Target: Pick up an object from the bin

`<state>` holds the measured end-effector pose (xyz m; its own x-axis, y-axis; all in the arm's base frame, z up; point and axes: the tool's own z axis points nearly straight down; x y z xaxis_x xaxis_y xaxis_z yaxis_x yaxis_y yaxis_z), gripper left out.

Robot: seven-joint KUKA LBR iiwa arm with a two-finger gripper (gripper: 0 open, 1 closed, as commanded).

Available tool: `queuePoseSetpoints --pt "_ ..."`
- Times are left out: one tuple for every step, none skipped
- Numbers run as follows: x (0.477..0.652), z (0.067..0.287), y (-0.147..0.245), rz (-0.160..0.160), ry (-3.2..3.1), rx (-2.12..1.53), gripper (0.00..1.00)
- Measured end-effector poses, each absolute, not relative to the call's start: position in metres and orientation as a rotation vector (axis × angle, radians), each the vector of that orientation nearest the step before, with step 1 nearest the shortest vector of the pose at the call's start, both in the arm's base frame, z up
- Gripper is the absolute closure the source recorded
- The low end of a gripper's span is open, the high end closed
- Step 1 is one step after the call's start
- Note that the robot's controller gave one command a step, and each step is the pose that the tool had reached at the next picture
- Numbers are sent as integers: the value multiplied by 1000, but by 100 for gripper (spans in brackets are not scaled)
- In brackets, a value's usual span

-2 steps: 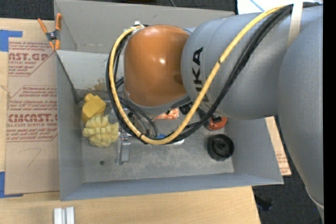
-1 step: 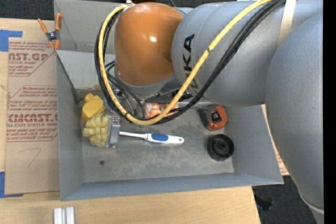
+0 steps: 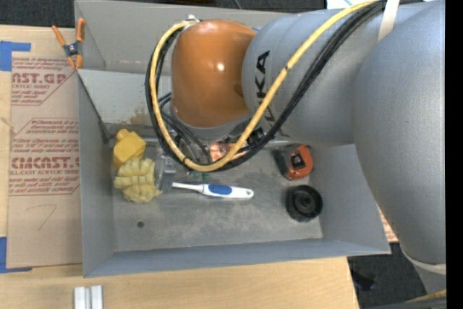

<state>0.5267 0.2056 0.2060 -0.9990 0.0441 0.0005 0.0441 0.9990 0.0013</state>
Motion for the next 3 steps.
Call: queuePoseSetpoints --pt "527 206 206 -2 -3140 -69 100" --pt "551 172 221 -6 -3135 -237 100" --pt "528 155 222 -4 -3117 -385 0"
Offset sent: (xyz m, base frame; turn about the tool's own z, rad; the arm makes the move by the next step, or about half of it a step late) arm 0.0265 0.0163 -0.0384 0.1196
